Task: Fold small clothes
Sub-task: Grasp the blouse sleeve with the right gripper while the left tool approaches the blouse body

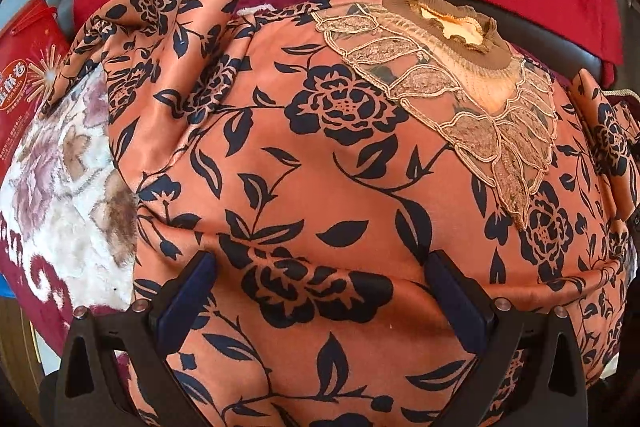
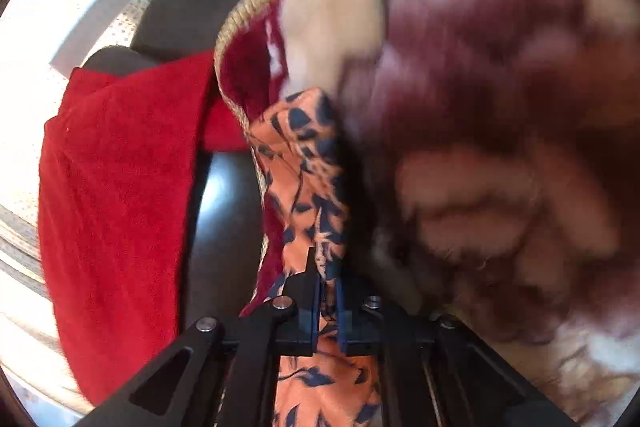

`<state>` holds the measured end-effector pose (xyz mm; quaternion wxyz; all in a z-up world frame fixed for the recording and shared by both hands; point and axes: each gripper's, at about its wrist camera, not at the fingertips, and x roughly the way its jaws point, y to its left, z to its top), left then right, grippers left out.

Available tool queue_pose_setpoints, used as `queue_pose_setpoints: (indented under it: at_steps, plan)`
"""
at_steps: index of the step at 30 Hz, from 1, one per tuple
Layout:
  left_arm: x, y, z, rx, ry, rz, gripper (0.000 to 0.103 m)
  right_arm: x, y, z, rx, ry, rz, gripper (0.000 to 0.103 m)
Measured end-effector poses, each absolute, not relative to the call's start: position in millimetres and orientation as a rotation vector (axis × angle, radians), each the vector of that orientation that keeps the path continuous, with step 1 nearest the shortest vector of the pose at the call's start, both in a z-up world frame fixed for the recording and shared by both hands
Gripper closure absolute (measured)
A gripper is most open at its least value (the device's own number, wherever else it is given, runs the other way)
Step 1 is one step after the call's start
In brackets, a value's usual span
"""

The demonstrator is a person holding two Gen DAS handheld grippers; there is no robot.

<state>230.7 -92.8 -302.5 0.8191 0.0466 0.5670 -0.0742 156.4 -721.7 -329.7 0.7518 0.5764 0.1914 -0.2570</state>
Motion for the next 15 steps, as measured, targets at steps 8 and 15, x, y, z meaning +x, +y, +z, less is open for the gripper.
queue_pose_setpoints:
  at_steps: [8, 15]
  plan:
    - [223.5, -84.3, -265.7, 0.164, 1.151, -0.183, 0.000, 144.8, -680.4, -247.2, 1.212, 0.261, -0.259, 0.097]
    - [210.9, -32.7, -222.7, 0.128, 1.046, -0.137, 0.000, 161.3, -555.2, -157.5, 1.102, 0.299, 0.041, 0.097]
